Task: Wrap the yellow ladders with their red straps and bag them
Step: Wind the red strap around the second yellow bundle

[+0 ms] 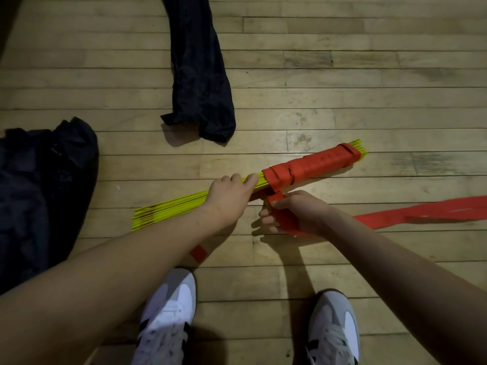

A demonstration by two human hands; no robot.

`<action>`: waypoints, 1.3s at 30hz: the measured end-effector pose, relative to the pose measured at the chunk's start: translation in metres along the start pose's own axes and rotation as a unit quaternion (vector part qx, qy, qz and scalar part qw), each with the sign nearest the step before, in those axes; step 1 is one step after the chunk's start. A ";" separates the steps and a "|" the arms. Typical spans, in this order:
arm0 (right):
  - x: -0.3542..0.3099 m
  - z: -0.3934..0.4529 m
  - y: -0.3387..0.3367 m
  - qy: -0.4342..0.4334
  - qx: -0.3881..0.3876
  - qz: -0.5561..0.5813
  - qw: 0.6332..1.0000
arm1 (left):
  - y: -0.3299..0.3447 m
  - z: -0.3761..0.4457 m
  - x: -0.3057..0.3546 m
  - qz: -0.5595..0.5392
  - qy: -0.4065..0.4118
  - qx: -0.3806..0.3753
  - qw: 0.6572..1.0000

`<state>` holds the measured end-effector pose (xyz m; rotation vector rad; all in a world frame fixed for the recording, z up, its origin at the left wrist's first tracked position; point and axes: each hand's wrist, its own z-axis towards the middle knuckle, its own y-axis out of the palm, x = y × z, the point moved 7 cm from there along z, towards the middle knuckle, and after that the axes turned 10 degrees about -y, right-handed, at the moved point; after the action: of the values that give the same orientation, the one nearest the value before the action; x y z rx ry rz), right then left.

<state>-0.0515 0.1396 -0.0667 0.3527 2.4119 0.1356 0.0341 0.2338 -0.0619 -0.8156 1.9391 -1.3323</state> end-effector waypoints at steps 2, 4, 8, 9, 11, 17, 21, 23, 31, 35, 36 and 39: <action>-0.003 -0.001 0.001 -0.006 -0.001 -0.001 1.000 | 0.002 0.002 -0.003 -0.008 -0.016 0.006 1.000; -0.005 -0.001 -0.001 -0.005 0.001 -0.008 1.000 | 0.001 0.008 -0.006 -0.005 -0.033 0.007 0.999; -0.015 0.001 -0.004 -0.004 -0.015 -0.054 0.998 | -0.010 0.029 -0.022 0.003 -0.050 0.014 0.999; -0.018 0.001 -0.003 -0.006 -0.024 -0.057 0.998 | -0.015 0.033 -0.027 0.005 -0.045 0.017 0.999; -0.024 0.003 0.003 -0.010 -0.043 -0.046 0.998 | -0.025 0.038 -0.032 0.027 -0.038 0.031 0.998; -0.023 0.001 0.017 -0.023 -0.092 -0.040 0.995 | -0.021 0.031 -0.025 0.066 -0.007 0.030 0.997; -0.008 -0.011 0.013 0.006 -0.145 -0.057 0.988 | -0.002 0.011 -0.014 0.034 0.017 -0.007 0.999; -0.002 -0.014 0.013 0.015 -0.162 -0.056 0.985 | 0.003 0.002 -0.015 0.017 -0.003 -0.010 1.000; -0.008 -0.012 0.020 -0.011 -0.142 -0.063 0.988 | -0.005 0.012 -0.026 -0.054 -0.066 -0.062 0.994; -0.008 -0.016 0.021 0.011 -0.179 -0.057 0.982 | -0.015 0.021 -0.027 -0.052 -0.072 -0.049 0.995; -0.007 -0.016 0.020 0.016 -0.182 -0.054 0.982 | -0.020 0.025 -0.028 -0.044 -0.074 -0.040 0.995; -0.008 -0.010 0.015 0.006 -0.158 -0.033 0.987 | -0.034 0.039 -0.032 -0.005 -0.091 -0.002 0.996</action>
<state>-0.0491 0.1516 -0.0511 0.1253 2.3606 0.4833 0.0887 0.2270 -0.0360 -0.9171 1.7992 -1.2155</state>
